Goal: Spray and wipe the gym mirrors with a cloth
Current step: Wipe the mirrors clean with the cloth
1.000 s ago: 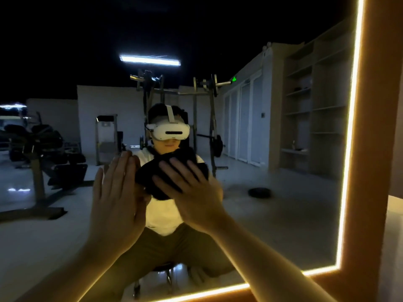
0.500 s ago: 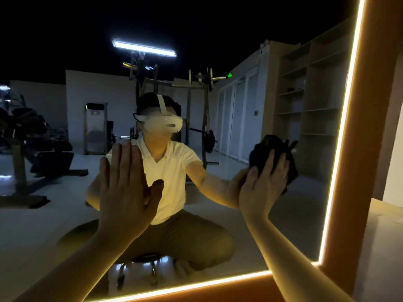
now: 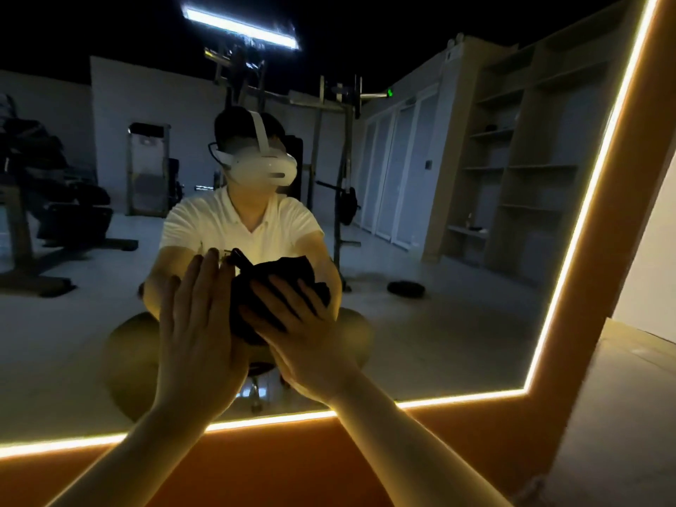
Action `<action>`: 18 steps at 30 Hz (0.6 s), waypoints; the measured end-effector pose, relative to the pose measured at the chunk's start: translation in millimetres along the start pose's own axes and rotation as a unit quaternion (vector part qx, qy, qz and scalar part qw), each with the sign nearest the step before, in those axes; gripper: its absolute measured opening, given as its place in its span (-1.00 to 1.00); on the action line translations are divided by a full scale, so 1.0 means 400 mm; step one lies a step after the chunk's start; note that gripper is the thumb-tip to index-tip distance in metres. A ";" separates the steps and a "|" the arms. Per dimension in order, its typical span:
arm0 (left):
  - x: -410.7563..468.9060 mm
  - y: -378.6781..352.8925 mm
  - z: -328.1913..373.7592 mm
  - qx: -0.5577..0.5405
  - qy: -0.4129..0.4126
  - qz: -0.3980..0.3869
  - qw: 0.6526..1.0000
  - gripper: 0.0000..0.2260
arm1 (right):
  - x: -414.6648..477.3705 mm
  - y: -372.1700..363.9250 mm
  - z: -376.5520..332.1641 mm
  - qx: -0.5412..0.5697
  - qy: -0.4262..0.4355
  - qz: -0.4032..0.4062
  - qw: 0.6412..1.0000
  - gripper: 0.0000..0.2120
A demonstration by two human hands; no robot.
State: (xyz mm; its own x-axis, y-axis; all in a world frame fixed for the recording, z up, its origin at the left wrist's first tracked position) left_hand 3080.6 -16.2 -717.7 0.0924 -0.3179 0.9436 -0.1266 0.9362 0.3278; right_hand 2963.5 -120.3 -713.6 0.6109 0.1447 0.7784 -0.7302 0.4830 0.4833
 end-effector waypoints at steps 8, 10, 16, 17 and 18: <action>-0.042 -0.087 0.089 0.052 -0.021 -0.035 0.998 -0.17 | -0.228 0.114 0.348 -0.054 -0.323 0.114 0.938 -0.51; -0.042 -0.099 0.090 0.068 -0.015 -0.039 0.997 -0.12 | -0.283 0.118 0.415 -0.038 -0.442 0.167 0.881 -0.51; -0.047 -0.120 0.086 0.088 -0.022 -0.046 0.995 -0.06 | -0.254 0.046 0.301 0.023 -0.465 0.226 0.855 -0.52; -0.047 -0.120 0.086 0.088 -0.022 -0.047 0.995 -0.06 | -0.228 0.028 0.253 0.023 -0.426 0.214 0.879 -0.52; -0.046 -0.118 0.084 0.083 -0.022 -0.049 0.995 -0.07 | -0.200 0.011 0.200 0.022 -0.382 0.192 0.904 -0.52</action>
State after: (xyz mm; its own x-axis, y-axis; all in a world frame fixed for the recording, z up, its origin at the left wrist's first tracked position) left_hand 3051.8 -59.5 -749.0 0.0694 -0.4154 0.9070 -0.2818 0.8640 0.4173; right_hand 2886.8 -198.9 -741.6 -0.0676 -0.3520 0.9336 -0.8654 0.4864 0.1207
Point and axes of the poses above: each hand's wrist, its own x-axis towards the middle knuckle, its own y-axis out of the back of the hand, z = x × y, the point moved 4 cm from there along x, towards the middle knuckle, and after that the axes turned 2 degrees about -y, right-handed, at the moved point
